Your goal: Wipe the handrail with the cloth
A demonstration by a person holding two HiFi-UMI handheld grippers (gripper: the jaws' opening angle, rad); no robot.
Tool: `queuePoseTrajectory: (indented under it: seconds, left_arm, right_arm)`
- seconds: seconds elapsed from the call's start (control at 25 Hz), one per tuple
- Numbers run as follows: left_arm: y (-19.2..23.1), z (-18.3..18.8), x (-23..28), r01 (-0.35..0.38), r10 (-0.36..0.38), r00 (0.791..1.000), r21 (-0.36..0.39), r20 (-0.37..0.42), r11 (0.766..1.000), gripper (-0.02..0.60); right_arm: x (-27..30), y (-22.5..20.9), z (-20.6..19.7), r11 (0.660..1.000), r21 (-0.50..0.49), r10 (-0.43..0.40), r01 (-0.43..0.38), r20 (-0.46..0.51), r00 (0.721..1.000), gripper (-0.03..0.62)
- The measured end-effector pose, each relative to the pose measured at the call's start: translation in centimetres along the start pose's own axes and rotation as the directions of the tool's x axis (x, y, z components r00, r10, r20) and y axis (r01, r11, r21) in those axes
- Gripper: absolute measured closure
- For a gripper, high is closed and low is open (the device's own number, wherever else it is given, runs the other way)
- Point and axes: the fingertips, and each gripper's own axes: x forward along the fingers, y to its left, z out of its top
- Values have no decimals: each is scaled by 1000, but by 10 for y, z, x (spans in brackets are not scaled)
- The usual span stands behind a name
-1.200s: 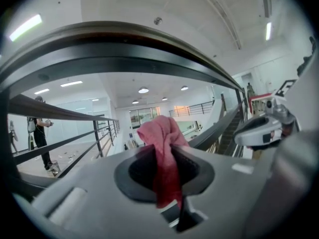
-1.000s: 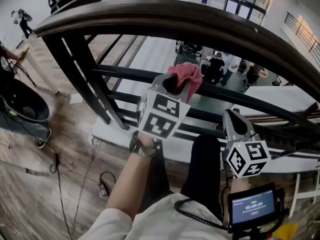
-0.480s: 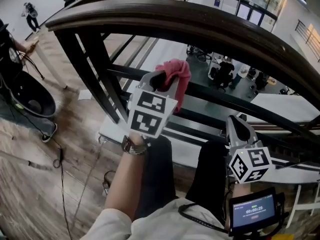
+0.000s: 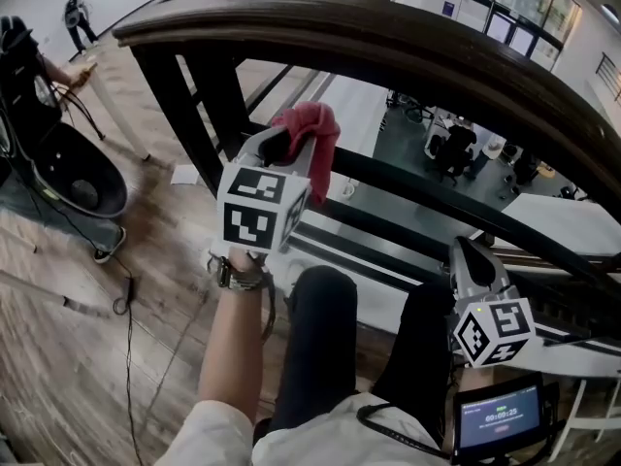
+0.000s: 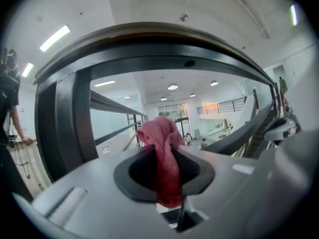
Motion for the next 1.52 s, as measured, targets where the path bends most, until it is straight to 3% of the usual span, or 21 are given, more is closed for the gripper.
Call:
queuePoseTrajectory:
  seconds: [0.32,0.68,1.16,1.52]
  left_arm:
    - [48,-9,-17,-104,104,994,0,18,995,505]
    - [74,-22,-33,-187,188,980,-27,59,982,505]
    - [91,-54,-46,-225,225,974,-2,40,974,505]
    - [63,-54,-43,-190,189,978,5,85,982,503]
  right_arm:
    - [0,3,-3,1000,-6,3,-3,-18,1000,591]
    - [-1,0,-10,1000,6,-2,2,-22,1000,591]
    - [-6,-7,-19,999,30,-13,13,-13,1000,591]
    - [-26,-39,-25,997,60,-41,41,0,999,591]
